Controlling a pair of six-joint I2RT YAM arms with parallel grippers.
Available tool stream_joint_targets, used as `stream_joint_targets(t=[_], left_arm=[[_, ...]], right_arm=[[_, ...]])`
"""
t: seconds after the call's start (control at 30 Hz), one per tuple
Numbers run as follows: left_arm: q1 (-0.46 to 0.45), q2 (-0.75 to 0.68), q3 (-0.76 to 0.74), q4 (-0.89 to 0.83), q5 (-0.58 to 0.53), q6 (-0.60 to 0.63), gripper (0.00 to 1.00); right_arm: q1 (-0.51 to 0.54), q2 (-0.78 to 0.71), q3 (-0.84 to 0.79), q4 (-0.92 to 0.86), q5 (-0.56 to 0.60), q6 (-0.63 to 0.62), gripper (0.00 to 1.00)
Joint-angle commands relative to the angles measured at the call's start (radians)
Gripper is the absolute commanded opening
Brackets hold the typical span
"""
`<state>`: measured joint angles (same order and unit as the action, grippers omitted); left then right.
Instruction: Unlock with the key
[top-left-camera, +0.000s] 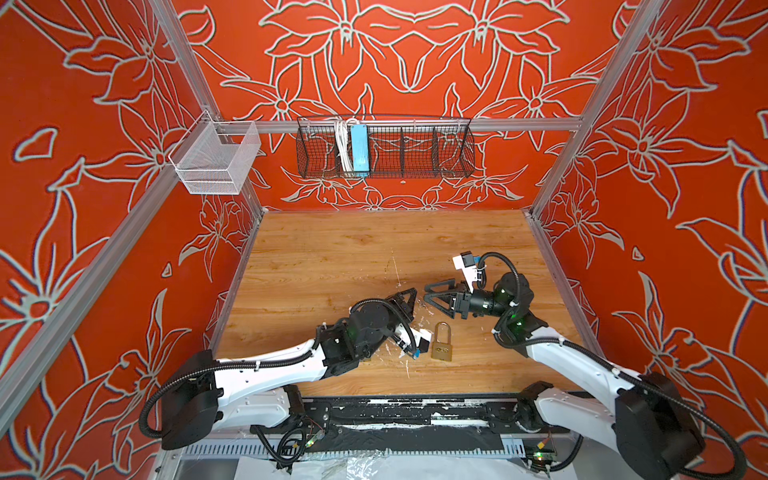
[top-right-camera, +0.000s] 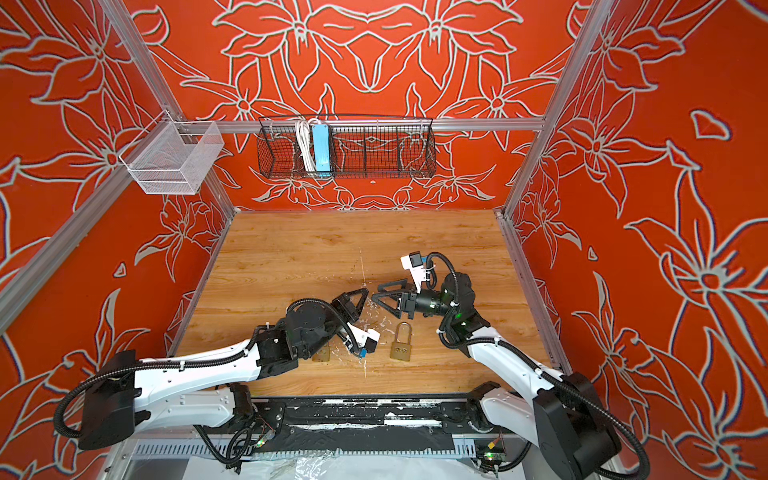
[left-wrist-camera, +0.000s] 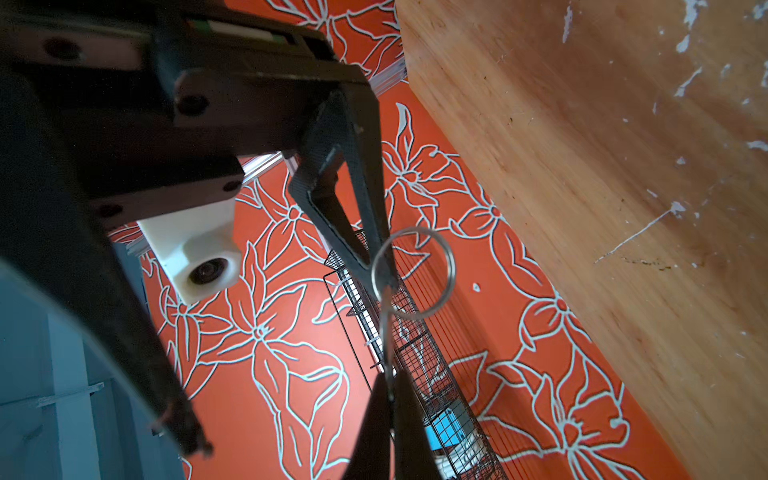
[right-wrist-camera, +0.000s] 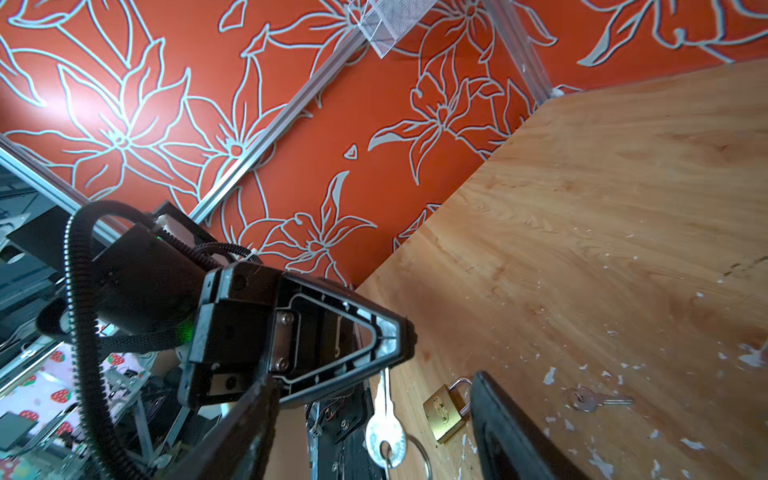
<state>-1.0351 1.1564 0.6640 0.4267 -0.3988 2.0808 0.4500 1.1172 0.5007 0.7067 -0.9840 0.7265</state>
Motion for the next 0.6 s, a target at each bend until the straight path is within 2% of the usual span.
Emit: stream_joint_targets(t=[0.0,0.3,0.47,0.57], left_arm=[[-0.008,-0.027,-0.006,0.055,0.013,0.152,0.00],[-0.006,-0.047,-0.009,0.071,0.003,0.151,0.00],[-0.006,-0.049,-0.012,0.076,-0.004,0.150,0.00],[-0.007,-0.046,-0.010,0.072,-0.004,0.151,0.00]], right_arm=[[0.026,0.033,0.042,-0.022,-0.055,-0.028,0.74],[0.040,0.038,0.060,-0.092,-0.051,-0.078,0.63],[0.041,0.039,0.064,-0.098,-0.055,-0.074,0.47],[0.041,0.039,0.064,-0.098,-0.054,-0.072,0.44]])
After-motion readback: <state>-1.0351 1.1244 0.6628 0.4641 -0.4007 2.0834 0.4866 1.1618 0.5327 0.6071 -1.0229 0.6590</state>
